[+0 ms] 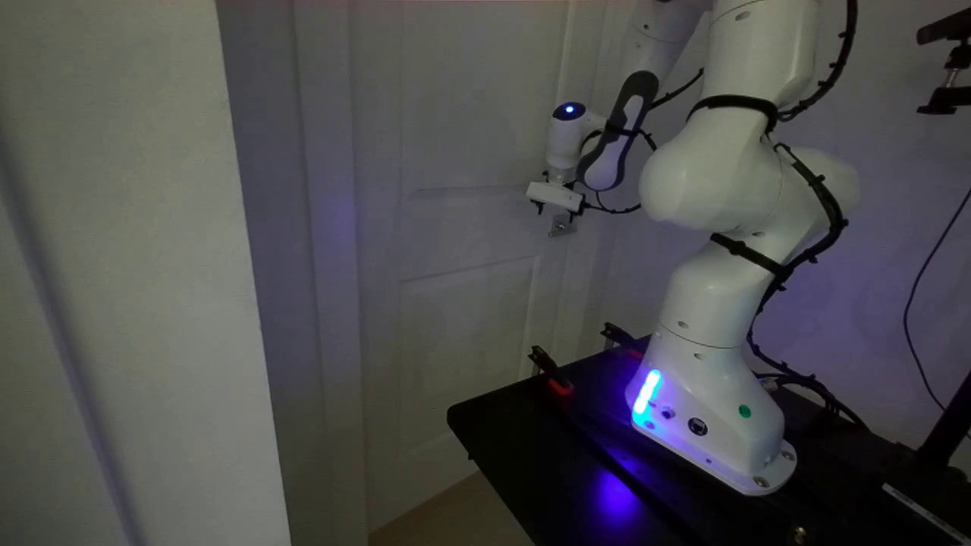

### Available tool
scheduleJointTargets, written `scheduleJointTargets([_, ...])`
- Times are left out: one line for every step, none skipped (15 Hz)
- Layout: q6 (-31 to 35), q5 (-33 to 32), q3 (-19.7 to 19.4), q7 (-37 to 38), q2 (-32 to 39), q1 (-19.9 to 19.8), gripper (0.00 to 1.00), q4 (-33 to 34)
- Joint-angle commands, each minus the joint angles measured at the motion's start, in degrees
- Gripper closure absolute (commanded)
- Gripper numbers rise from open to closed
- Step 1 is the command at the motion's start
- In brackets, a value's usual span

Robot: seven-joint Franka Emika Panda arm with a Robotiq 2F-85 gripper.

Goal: Open the door

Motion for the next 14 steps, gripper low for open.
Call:
scheduleJointTargets([0.8, -5.7, -1.7, 5.7, 5.4, 1.0, 0.00, 5.5])
scheduleJointTargets([0.6, -7.6, -2.1, 7.5, 6.5, 1.2, 0.00, 6.8])
scheduleJointTargets([0.4, -9.7, -2.4, 9.7, 7.7, 1.5, 0.00, 8.1])
scheduleJointTargets([0.0, -11.8, -2.9, 12.0, 8.8, 1.8, 0.00, 9.4])
scheduleJointTargets([-0.3, -13.4, -3.0, 13.5, 9.8, 1.8, 0.00, 10.3])
scheduleJointTargets([-0.5, -14.7, -3.0, 15.2, 10.9, 1.9, 0.00, 11.2])
scheduleJointTargets([-0.7, -16.0, -3.0, 16.9, 11.9, 2.0, 0.00, 12.1])
scheduleJointTargets([-0.8, -17.1, -2.9, 18.3, 13.0, 1.9, 0.00, 12.8])
scheduleJointTargets([-1.0, -17.9, -2.7, 19.4, 14.0, 2.0, 0.00, 13.4])
scheduleJointTargets([-1.1, -18.7, -2.5, 20.5, 15.0, 2.0, 0.00, 13.9])
scheduleJointTargets([-1.3, -19.4, -2.5, 21.5, 15.9, 2.1, 0.00, 14.4])
scheduleJointTargets([-1.4, -20.1, -2.5, 22.5, 16.7, 2.2, 0.00, 14.8])
scheduleJointTargets([-1.6, -20.9, -2.5, 23.5, 17.4, 2.3, 0.00, 15.3])
scheduleJointTargets([-1.8, -21.5, -2.5, 24.2, 17.8, 2.4, 0.00, 15.6])
